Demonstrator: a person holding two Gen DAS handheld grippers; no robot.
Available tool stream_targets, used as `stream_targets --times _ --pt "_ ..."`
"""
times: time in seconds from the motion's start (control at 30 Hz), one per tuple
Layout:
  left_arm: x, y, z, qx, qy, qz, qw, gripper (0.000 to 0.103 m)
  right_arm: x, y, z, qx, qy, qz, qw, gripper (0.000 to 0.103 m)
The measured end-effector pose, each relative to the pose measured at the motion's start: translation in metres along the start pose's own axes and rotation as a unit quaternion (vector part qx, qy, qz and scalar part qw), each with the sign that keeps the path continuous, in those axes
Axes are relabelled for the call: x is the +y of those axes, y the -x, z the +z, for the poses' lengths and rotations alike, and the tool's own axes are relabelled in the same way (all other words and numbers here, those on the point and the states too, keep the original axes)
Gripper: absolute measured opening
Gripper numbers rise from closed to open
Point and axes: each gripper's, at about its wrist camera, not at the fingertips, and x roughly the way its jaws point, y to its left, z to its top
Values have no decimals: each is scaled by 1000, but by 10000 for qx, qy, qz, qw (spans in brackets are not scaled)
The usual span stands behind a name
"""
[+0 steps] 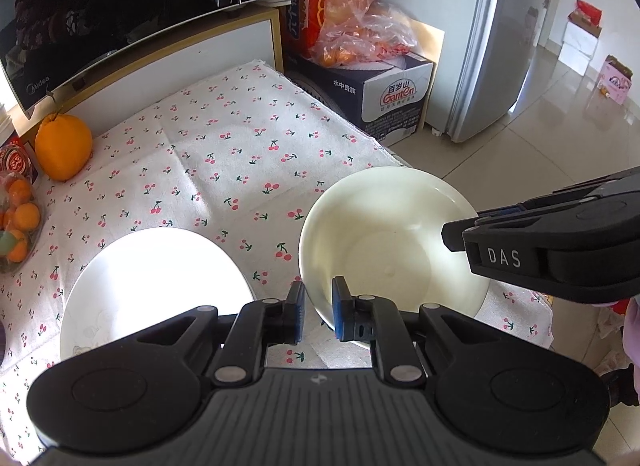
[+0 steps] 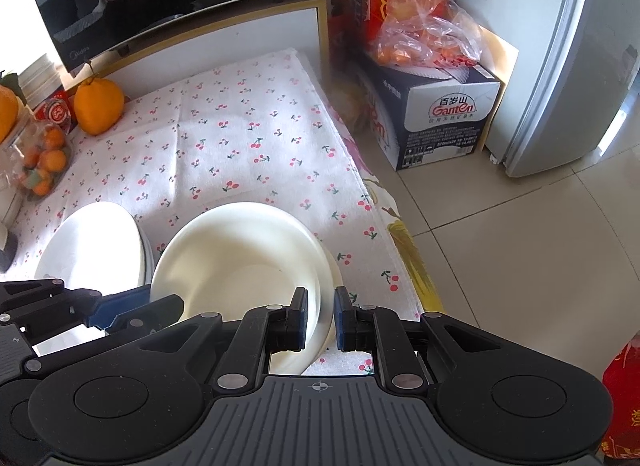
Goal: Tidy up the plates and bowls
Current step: 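Lift the cream-white bowl with both grippers and carry it toward the nested bowls, then lower the bowl into the nested bowls and open both grippers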
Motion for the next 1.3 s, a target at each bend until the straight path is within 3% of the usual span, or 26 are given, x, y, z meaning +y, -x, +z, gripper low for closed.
stream_targets --times 0.63,0.73,0.83,0.93,1.07,1.23,1.3 --pt "-5 -5 -3 -1 -205 5 9998 14 5 -4 -1 -25 232 -71 9997 14" --pt "-7 -5 -5 -17 -291 63 9996 24 4 -3 -1 -49 235 -65 9997 14" --pt "-9 -4 -6 -78 -400 44 9992 26 3 -2 -2 -92 241 -29 9997 15" --pt "-9 -2 -8 -166 -533 16 9984 39 1 0 -1 -129 202 20 9997 17" --pt "-11 2 -10 -328 -713 -5 9969 62 -2 1 -1 -207 244 44 9995 34" --pt "-14 6 -15 -499 -999 -110 9937 78 -5 5 -3 -340 323 66 9989 58" --pt "-15 8 -18 -550 -1072 -153 9926 83 -7 8 -3 -390 327 127 9986 63"
